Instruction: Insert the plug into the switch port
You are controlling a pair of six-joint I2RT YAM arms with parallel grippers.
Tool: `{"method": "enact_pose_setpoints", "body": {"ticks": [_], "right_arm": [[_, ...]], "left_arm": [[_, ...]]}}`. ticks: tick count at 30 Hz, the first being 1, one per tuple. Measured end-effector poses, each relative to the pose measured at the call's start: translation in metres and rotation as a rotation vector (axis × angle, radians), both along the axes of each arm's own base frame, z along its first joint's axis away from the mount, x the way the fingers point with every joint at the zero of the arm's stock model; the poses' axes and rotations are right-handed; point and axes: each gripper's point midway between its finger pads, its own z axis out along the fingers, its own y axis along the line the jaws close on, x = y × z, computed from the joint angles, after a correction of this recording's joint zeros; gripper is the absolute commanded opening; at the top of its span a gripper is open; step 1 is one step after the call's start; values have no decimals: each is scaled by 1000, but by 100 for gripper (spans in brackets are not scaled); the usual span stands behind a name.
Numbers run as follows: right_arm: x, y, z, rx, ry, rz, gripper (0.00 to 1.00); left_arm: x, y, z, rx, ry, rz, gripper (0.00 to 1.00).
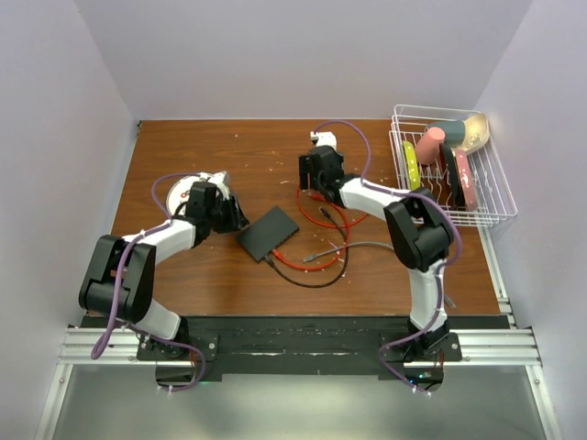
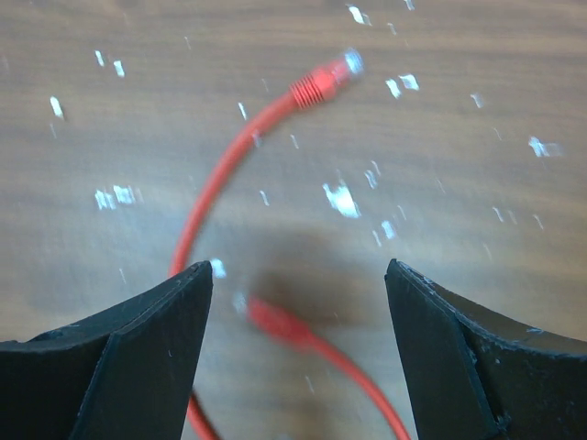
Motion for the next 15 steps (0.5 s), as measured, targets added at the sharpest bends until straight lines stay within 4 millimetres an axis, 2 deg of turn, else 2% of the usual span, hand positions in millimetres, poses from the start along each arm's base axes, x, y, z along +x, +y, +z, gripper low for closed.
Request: {"method": "enact_pose_setpoints", "body": {"ticks": [1, 5, 6, 7, 12, 15], "right_arm": [[10, 6, 0, 10, 1, 0, 80], [32, 23, -8, 35, 15, 2, 79], [36, 26, -12, 37, 25, -1, 79], [39, 28, -16, 39, 34, -4, 74], [54, 38, -43, 23, 84, -24, 73], [61, 43, -42, 10, 80, -39, 65]], "left_arm": [[0, 0, 1, -1, -1, -1, 45], [0, 0, 3, -2, -6, -1, 45], [0, 0, 3, -3, -6, -1, 45], [0, 0, 3, -3, -7, -1, 45], [0, -1, 3, -6, -7, -4, 45], [-1, -2, 4, -12, -5, -11, 45]]}}
